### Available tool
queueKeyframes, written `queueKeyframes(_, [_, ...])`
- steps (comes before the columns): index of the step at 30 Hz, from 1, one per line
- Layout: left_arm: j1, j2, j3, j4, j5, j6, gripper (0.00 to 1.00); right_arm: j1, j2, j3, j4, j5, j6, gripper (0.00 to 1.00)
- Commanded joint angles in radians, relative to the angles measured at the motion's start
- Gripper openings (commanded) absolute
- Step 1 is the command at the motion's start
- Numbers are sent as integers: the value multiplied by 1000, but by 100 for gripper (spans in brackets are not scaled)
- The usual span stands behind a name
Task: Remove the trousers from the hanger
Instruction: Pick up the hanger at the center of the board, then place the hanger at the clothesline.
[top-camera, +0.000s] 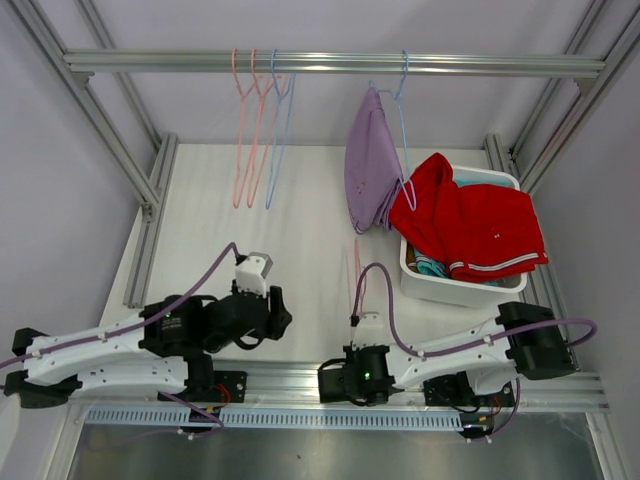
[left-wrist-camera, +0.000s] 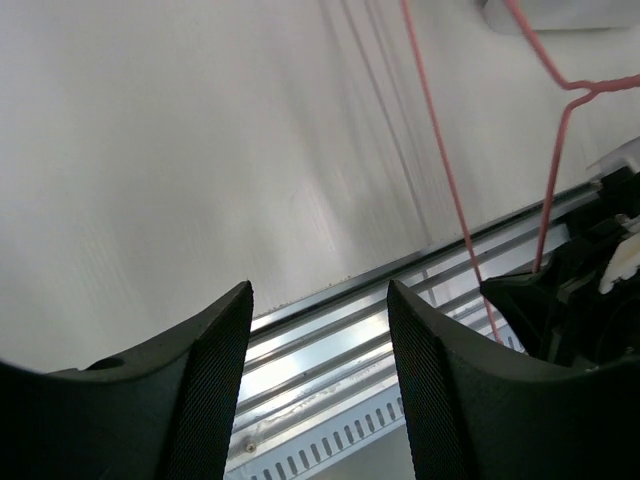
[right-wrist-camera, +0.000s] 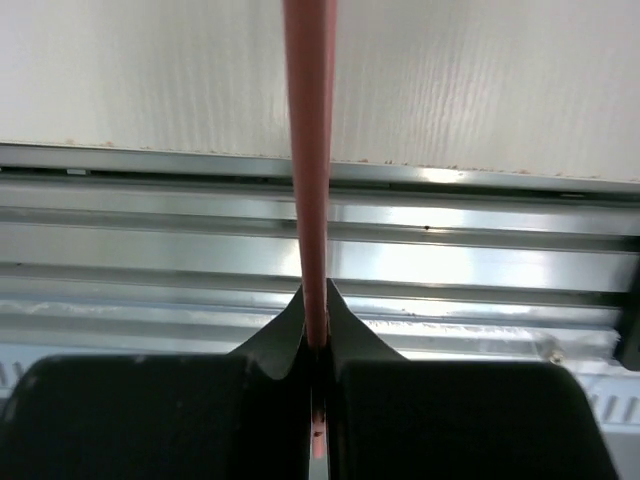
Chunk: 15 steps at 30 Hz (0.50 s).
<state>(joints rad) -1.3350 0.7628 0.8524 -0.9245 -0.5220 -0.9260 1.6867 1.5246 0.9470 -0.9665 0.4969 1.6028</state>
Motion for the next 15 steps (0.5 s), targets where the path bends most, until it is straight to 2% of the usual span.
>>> queueKeyframes(1, [-6,-13,109,-100,-85,87,61,-8,-75,107,-210,121,-4,0])
queueKeyframes(11, [-4,1,278,-140,-203,237,66,-123,-144,366,-388,242,-204,0])
queueKeyframes(15, [3,-7,303,-113,-233,302,68,-191,-147,484,-370,252,-355,0])
